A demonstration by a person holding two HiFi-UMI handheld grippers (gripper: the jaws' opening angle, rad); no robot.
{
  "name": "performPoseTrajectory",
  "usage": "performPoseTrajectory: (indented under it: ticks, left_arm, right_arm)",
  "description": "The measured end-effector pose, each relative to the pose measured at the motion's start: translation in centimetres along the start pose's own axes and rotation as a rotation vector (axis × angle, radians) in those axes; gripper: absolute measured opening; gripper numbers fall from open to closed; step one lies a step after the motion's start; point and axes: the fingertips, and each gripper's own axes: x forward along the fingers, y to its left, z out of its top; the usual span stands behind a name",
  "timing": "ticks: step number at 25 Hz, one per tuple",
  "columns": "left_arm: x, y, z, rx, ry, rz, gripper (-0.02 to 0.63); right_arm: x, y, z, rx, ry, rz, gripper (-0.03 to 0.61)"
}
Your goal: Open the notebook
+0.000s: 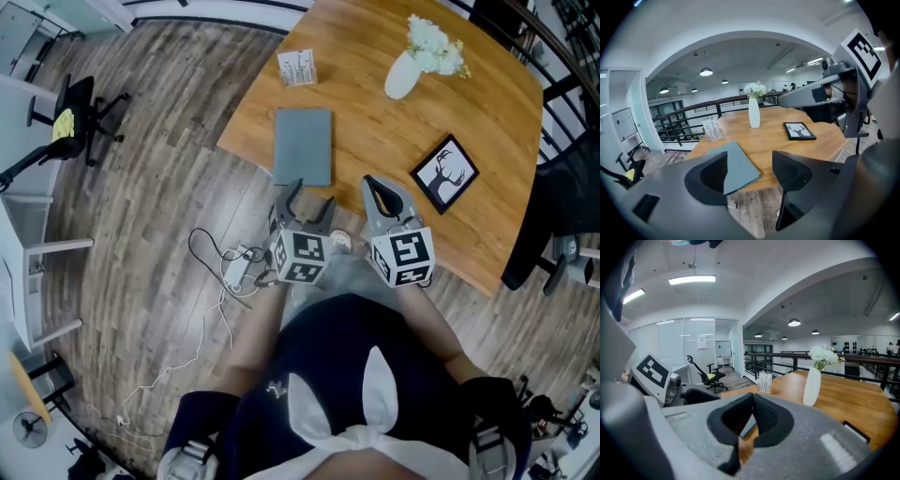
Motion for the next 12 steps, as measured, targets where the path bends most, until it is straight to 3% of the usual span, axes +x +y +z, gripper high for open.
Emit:
performPoseTrajectory:
  ticks: [12]
  left_arm:
    - [6.7,0.0,-3.2,0.002,0.116,0.097,0.296]
  right_arm:
    - [2.4,-3.5,-2.7,0.019,0.039,0.070,-0.002]
